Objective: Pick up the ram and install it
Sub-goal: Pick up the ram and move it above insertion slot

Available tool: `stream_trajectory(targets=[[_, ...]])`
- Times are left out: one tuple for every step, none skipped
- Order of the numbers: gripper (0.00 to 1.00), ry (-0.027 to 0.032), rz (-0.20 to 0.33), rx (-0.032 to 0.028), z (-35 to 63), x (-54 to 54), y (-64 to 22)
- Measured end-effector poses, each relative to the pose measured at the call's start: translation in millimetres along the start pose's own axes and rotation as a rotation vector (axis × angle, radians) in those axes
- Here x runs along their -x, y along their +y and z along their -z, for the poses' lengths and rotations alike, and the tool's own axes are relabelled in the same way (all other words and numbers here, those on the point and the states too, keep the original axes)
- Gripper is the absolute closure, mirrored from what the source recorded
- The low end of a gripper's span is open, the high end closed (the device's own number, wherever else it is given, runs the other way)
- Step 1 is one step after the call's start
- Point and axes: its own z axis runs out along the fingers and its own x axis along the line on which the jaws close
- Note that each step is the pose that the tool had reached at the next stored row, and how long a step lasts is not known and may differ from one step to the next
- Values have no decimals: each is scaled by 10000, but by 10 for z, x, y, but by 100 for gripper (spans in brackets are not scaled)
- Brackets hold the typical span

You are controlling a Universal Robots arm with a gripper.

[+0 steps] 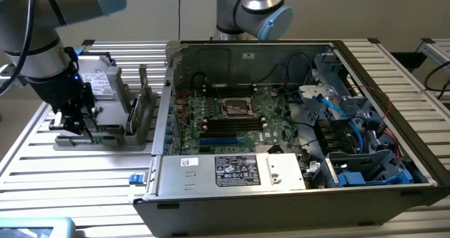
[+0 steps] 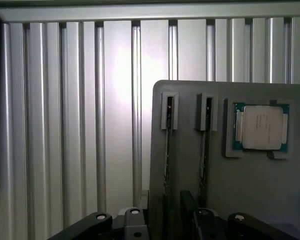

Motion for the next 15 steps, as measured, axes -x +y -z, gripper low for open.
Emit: stream_trajectory(targets=[[62, -12, -5, 5, -13, 5, 1], [62, -20, -11, 8, -28, 14, 1], [62, -24, -16, 12, -43, 19, 1], [62, -28, -22, 18, -59, 20, 1], [62, -31, -32, 31, -74, 21, 2], [62, -31, -45, 43, -89, 23, 2], [62, -30, -56, 58, -103, 30, 2], [62, -29, -69, 78, -116, 36, 3], [62, -28, -77, 101, -127, 37, 2], [62, -29, -83, 120, -137, 38, 3], [62, -28, -86, 146, -146, 38, 3], [62, -27, -91, 175, -156, 38, 3], [62, -26, -95, 197, -167, 39, 4], [62, -26, -98, 209, -177, 39, 4], [62, -26, -101, 214, -186, 39, 4]])
